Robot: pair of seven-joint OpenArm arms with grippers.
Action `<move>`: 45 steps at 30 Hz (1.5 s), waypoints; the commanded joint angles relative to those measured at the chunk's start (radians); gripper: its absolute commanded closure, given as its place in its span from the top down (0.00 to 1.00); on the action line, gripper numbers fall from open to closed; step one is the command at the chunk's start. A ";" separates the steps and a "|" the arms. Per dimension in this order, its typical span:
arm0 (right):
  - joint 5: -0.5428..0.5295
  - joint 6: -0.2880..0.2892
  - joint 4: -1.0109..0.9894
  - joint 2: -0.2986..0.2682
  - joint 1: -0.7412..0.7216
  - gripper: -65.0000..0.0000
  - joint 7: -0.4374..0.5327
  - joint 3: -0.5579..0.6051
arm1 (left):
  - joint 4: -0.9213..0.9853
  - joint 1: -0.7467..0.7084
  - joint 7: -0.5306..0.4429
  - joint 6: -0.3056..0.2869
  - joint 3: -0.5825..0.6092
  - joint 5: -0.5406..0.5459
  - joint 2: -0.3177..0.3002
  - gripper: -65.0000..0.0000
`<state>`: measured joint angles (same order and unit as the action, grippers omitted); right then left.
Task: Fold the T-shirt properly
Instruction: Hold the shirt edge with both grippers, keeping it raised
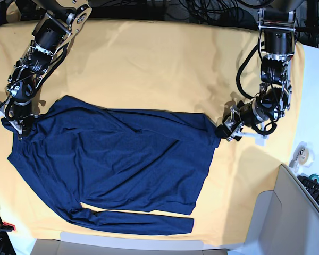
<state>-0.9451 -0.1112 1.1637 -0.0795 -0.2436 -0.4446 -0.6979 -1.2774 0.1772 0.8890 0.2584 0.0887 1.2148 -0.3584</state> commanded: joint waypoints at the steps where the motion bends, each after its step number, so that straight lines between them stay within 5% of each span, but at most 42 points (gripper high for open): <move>1: -0.032 -0.023 -0.006 0.011 0.002 0.05 -0.035 0.004 | -0.011 0.014 0.009 0.014 -0.002 -0.017 -0.012 0.43; 14: -0.032 -0.023 -0.006 0.011 0.002 0.05 -0.035 0.004 | -0.089 0.008 0.014 0.014 -0.004 -0.011 0.014 0.43; 28: -0.032 -0.023 -0.006 0.014 0.002 0.05 -0.035 0.005 | -0.081 0.103 0.207 0.011 0.001 -0.011 0.015 0.53; 38: -0.032 -0.023 -0.006 0.016 0.002 0.05 -0.036 0.005 | -0.080 0.098 0.207 0.011 0.004 -0.022 0.015 0.53; 45: -0.032 -0.023 -0.006 0.016 0.002 0.05 -0.036 0.005 | -0.080 0.060 0.207 0.012 0.004 -0.172 0.017 0.53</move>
<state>-0.9447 -0.1120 1.1648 -0.0772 -0.2436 -0.4416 -0.6968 -1.3426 0.2188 1.0927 0.2699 0.0963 1.0443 -0.3328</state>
